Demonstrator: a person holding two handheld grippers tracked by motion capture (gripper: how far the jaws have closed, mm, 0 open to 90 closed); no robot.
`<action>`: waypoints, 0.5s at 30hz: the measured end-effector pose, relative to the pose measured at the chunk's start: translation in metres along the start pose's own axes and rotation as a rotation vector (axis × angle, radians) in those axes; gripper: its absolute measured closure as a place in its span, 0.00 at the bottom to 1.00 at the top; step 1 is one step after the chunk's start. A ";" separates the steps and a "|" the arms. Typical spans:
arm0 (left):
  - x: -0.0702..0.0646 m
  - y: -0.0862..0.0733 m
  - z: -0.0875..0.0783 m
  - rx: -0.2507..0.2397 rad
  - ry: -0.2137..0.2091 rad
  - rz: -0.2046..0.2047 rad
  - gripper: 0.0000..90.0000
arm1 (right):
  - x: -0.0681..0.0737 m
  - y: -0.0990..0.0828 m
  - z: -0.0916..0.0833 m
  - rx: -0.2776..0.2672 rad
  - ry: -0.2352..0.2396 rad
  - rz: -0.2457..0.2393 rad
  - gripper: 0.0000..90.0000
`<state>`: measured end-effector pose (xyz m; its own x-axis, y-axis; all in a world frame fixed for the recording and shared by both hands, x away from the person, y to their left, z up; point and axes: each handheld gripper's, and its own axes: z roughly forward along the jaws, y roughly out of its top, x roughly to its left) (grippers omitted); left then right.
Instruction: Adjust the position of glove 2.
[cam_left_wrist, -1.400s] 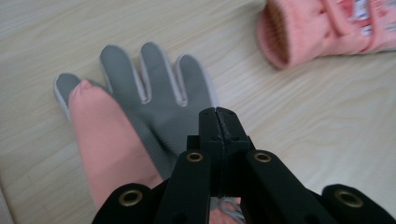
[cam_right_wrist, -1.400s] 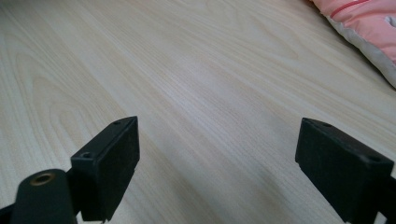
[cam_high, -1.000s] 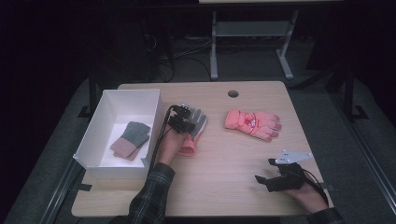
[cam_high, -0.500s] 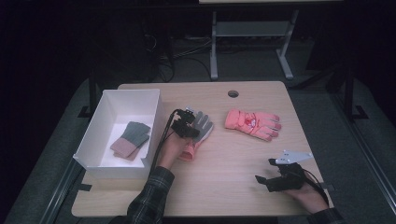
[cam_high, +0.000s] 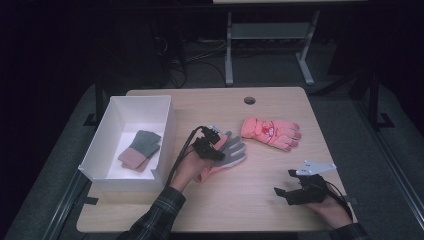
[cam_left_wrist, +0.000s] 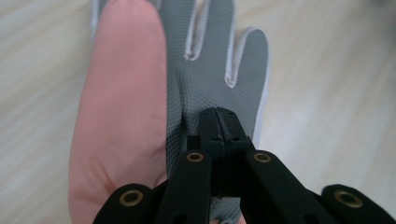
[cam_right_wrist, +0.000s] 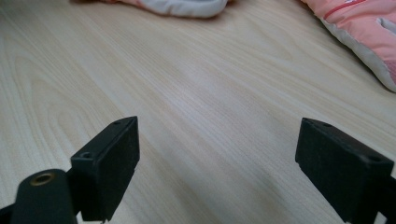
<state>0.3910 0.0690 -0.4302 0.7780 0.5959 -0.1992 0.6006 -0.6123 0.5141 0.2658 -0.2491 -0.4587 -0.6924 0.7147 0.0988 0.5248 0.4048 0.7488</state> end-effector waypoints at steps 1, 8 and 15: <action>-0.005 0.000 0.000 0.006 -0.009 0.012 1.00 | 0.000 0.000 0.000 0.000 0.001 0.002 0.15; -0.030 -0.004 0.003 0.018 -0.081 0.072 1.00 | 0.000 -0.001 -0.002 0.000 -0.004 -0.005 0.15; -0.049 -0.001 0.007 0.034 -0.117 0.134 1.00 | 0.000 0.000 -0.001 0.003 -0.003 -0.005 0.15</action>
<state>0.3530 0.0371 -0.4266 0.8666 0.4444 -0.2271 0.4942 -0.7010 0.5142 0.2651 -0.2496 -0.4587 -0.6935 0.7145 0.0928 0.5228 0.4104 0.7472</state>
